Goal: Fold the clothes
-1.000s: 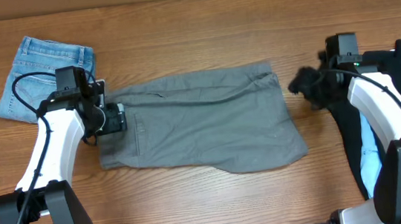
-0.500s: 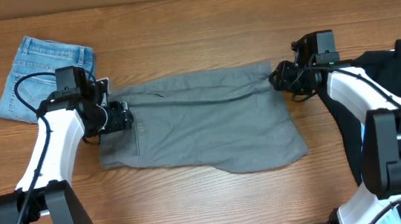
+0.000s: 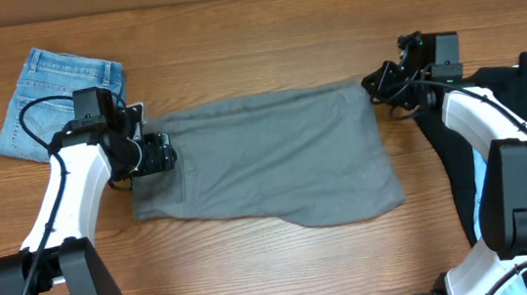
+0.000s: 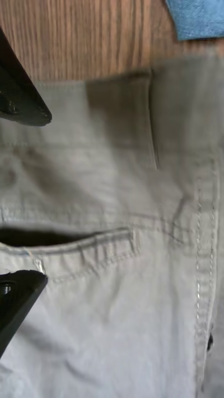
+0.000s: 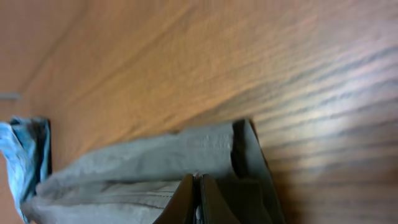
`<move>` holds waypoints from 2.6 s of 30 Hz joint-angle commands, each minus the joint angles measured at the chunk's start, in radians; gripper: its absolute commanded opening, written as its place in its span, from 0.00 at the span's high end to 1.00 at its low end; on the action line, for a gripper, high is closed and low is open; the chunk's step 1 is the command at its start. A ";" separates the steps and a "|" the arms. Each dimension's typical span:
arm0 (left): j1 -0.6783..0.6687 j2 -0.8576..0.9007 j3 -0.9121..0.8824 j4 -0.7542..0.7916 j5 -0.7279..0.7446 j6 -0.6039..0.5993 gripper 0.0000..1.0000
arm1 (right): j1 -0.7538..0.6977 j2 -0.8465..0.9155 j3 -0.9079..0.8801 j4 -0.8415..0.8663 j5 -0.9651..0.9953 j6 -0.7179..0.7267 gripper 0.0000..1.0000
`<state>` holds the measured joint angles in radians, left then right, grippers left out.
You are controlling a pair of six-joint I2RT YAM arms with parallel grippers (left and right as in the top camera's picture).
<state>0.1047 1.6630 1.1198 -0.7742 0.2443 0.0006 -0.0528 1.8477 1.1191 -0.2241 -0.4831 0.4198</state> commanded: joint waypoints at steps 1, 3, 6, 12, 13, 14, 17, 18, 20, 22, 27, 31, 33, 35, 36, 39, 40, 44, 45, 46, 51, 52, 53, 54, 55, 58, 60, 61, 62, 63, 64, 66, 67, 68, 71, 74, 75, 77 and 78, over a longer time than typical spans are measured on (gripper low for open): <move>0.000 0.007 0.014 0.004 0.016 0.011 0.23 | 0.000 -0.005 0.015 0.029 0.047 0.034 0.92; 0.000 0.007 0.014 0.005 0.016 0.010 0.23 | 0.008 -0.005 0.014 0.032 0.091 0.034 0.78; 0.000 0.007 0.014 0.005 0.016 0.011 0.22 | 0.018 -0.005 0.014 0.033 0.180 0.034 0.26; -0.013 0.007 0.014 0.005 0.047 0.032 0.32 | -0.022 -0.034 0.021 -0.063 0.096 0.021 0.41; -0.017 0.007 0.014 0.008 0.063 0.047 0.42 | -0.029 -0.047 0.021 -0.090 0.055 0.020 0.44; -0.022 0.007 0.014 0.013 0.076 0.067 0.50 | -0.032 -0.061 0.021 -0.119 0.014 0.018 0.46; -0.048 0.007 0.014 0.028 0.124 0.113 0.68 | -0.032 -0.101 0.021 -0.203 -0.085 -0.027 0.56; -0.061 0.007 0.014 0.033 0.140 0.124 0.71 | -0.027 -0.112 0.021 -0.232 -0.115 -0.035 0.61; -0.092 0.007 0.014 0.048 0.167 0.132 0.78 | -0.013 -0.125 0.021 -0.294 -0.133 -0.035 0.75; -0.136 0.007 0.014 0.073 0.175 0.132 0.85 | 0.004 -0.125 0.020 -0.330 -0.131 -0.035 0.85; -0.265 0.031 0.014 0.170 0.115 0.134 0.96 | 0.074 -0.113 -0.008 -0.324 -0.057 -0.015 0.92; -0.314 0.109 0.014 0.233 0.083 0.126 0.96 | 0.131 -0.061 -0.008 -0.293 0.060 0.067 0.95; -0.317 0.167 0.014 0.273 0.086 0.110 0.96 | 0.154 -0.018 -0.008 -0.235 0.064 0.108 0.95; -0.315 0.224 0.015 0.327 0.085 0.082 0.96 | 0.172 0.031 -0.008 -0.145 0.064 0.158 0.95; -0.312 0.248 0.015 0.362 0.085 0.060 0.96 | 0.175 0.054 -0.008 -0.097 0.064 0.172 0.95; -0.299 0.299 0.015 0.491 0.085 -0.035 0.92 | 0.176 0.125 -0.008 0.021 0.064 0.287 0.95; -0.293 0.312 0.015 0.535 0.085 -0.068 0.91 | 0.175 0.146 -0.008 0.050 0.064 0.327 0.95; -0.267 0.340 0.015 0.637 0.085 -0.159 0.87 | 0.169 0.198 -0.008 0.111 0.136 0.347 0.95; -0.261 0.342 0.015 0.645 0.086 -0.171 0.86 | 0.167 0.199 -0.008 0.108 0.165 0.344 0.95; -0.254 0.341 0.016 0.649 0.088 -0.183 0.84 | 0.163 0.198 -0.007 0.107 0.172 0.331 0.95; -0.228 0.337 0.042 0.633 0.154 -0.175 0.77 | 0.133 0.167 0.032 0.080 0.043 0.207 0.88; -0.219 0.330 0.058 0.605 0.157 -0.156 0.75 | 0.121 0.143 0.050 0.043 0.014 0.159 0.86; -0.216 0.328 0.065 0.592 0.156 -0.148 0.75 | 0.117 0.134 0.056 0.027 0.009 0.143 0.86; -0.210 0.319 0.081 0.562 0.157 -0.125 0.73 | 0.108 0.109 0.071 -0.018 0.010 0.114 0.85; -0.205 0.312 0.098 0.528 0.156 -0.098 0.73 | 0.102 0.089 0.081 -0.049 0.010 0.087 0.84; -0.187 0.278 0.168 0.383 0.151 0.000 0.67 | 0.085 0.001 0.114 -0.180 0.011 -0.015 0.77; -0.182 0.253 0.209 0.291 0.145 0.036 0.63 | 0.077 -0.051 0.130 -0.261 0.010 -0.056 0.74; -0.182 0.237 0.229 0.243 0.148 0.048 0.59 | 0.074 -0.079 0.137 -0.304 0.010 -0.071 0.73; -0.182 0.220 0.246 0.196 0.150 0.056 0.58 | 0.073 -0.111 0.140 -0.349 0.010 -0.085 0.72; -0.182 0.193 0.269 0.121 0.150 0.075 0.57 | 0.073 -0.154 0.140 -0.404 0.010 -0.096 0.71; -0.185 0.174 0.278 0.079 0.150 0.087 0.57 | 0.076 -0.178 0.140 -0.443 0.006 -0.114 0.71; -0.193 0.136 0.281 0.010 0.154 0.105 0.55 | 0.094 -0.217 0.140 -0.524 0.003 -0.146 0.70; -0.198 0.122 0.281 -0.025 0.152 0.110 0.55 | 0.106 -0.229 0.140 -0.566 0.003 -0.156 0.69; -0.204 0.113 0.281 -0.061 0.144 0.113 0.54 | 0.119 -0.233 0.140 -0.610 0.003 -0.159 0.67; -0.222 0.111 0.265 -0.159 0.105 0.111 0.59 | 0.161 -0.221 0.131 -0.758 0.008 -0.158 0.66; -0.235 0.123 0.193 -0.185 0.049 0.083 0.66 | 0.189 -0.203 0.082 -0.829 0.028 -0.156 0.66; -0.235 0.128 0.161 -0.175 0.035 0.071 0.70 | 0.193 -0.200 0.053 -0.828 0.038 -0.144 0.66; -0.233 0.143 0.091 -0.135 0.002 0.044 0.73 | 0.196 -0.195 -0.021 -0.792 0.056 -0.098 0.69; -0.229 0.150 0.057 -0.109 -0.017 0.029 0.74 | 0.196 -0.194 -0.066 -0.757 0.056 -0.080 0.75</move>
<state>-0.1287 1.7782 1.2686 -0.9180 0.3092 0.0731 0.1452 1.6333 1.1542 -1.0225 -0.4595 0.2970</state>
